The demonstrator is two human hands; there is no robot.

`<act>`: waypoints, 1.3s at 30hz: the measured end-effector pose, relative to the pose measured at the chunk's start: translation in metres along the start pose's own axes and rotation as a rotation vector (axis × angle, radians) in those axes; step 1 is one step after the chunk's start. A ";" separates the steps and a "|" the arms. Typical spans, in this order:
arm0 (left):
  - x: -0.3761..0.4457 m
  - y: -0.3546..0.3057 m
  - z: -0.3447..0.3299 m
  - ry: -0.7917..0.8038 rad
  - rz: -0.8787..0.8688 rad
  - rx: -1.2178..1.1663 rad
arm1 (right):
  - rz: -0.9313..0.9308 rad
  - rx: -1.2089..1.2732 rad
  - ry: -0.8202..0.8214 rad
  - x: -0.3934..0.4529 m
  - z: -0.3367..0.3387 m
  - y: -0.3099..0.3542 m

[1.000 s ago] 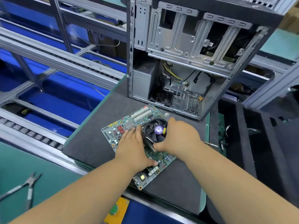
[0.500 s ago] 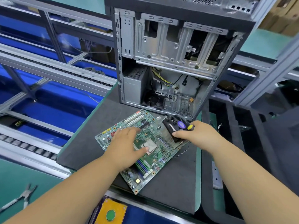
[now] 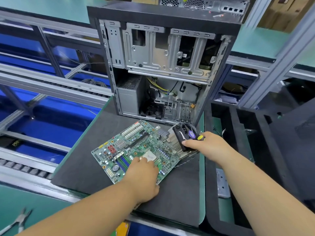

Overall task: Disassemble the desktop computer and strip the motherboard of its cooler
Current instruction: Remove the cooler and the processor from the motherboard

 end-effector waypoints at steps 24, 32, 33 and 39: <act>-0.031 0.093 0.014 -0.223 -0.030 -0.500 | -0.094 -0.281 -0.206 0.014 -0.027 0.007; 0.044 -0.002 0.066 -0.147 0.053 -1.285 | -0.041 0.333 -0.044 -0.012 0.005 -0.018; 0.051 -0.012 0.076 -0.176 0.038 -1.238 | -0.045 0.364 -0.017 -0.014 0.011 -0.024; 0.076 -0.071 0.129 -0.380 -0.018 -0.834 | -0.061 0.495 0.051 -0.024 0.051 -0.077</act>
Point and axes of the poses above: each hand's wrist, its own x-axis towards the middle knuckle, its own z-axis out of the back of the hand, y = z × x, the point moved 7 cm from there along x, towards the middle knuckle, and after that the axes turned 2 degrees about z, right-handed, at the moved point
